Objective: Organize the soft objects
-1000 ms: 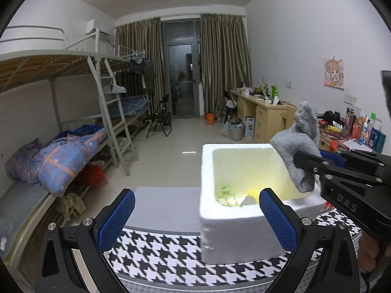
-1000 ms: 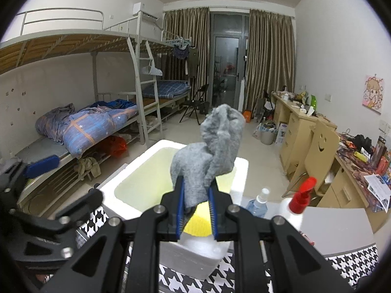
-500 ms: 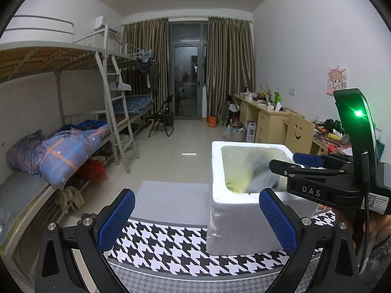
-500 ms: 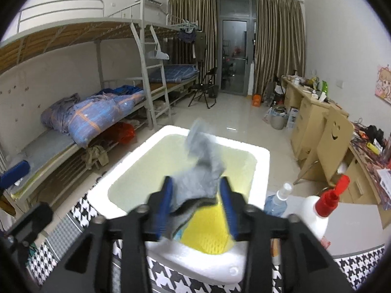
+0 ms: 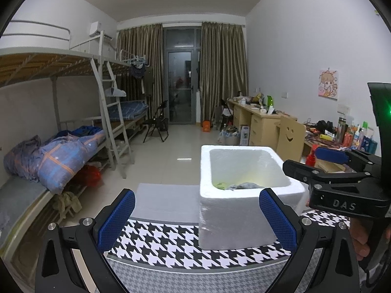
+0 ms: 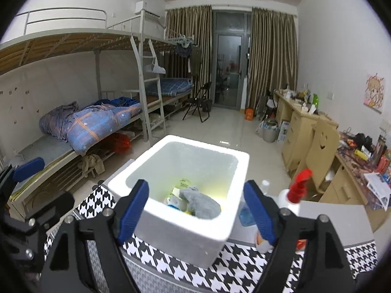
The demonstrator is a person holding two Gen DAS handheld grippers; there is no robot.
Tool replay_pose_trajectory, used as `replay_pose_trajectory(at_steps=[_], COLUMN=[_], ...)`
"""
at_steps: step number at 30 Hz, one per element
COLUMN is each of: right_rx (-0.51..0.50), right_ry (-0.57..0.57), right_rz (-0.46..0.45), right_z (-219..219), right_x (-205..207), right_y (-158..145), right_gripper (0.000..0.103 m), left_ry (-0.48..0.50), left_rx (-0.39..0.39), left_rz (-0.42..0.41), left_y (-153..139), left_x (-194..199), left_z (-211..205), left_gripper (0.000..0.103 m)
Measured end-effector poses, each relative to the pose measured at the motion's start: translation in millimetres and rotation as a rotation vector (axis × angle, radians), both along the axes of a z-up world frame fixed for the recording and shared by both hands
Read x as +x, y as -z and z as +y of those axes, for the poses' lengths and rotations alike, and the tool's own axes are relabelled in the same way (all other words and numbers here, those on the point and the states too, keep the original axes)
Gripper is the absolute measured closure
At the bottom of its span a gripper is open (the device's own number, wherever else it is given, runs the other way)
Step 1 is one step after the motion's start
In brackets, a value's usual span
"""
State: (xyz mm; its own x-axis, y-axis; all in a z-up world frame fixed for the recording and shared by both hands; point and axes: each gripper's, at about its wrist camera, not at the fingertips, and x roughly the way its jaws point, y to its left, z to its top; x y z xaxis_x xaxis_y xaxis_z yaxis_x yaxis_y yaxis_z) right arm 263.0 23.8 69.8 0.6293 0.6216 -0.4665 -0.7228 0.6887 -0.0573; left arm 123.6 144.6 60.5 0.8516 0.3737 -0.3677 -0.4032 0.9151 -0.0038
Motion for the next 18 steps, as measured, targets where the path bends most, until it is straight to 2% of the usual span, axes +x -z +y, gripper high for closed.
replay_pose_trajectory(at_steps=[18], right_rx=[0.1], right_ry=[0.032], right_rz=[-0.066], right_z=[-70], right_x=[-76], right_y=[-23], right_gripper=[0.006], left_ry=[0.024], left_rx=[0.032], left_rz=[-0.068], left_y=[-18], left_x=[-64], left_z=[-45], left_gripper=[0.001])
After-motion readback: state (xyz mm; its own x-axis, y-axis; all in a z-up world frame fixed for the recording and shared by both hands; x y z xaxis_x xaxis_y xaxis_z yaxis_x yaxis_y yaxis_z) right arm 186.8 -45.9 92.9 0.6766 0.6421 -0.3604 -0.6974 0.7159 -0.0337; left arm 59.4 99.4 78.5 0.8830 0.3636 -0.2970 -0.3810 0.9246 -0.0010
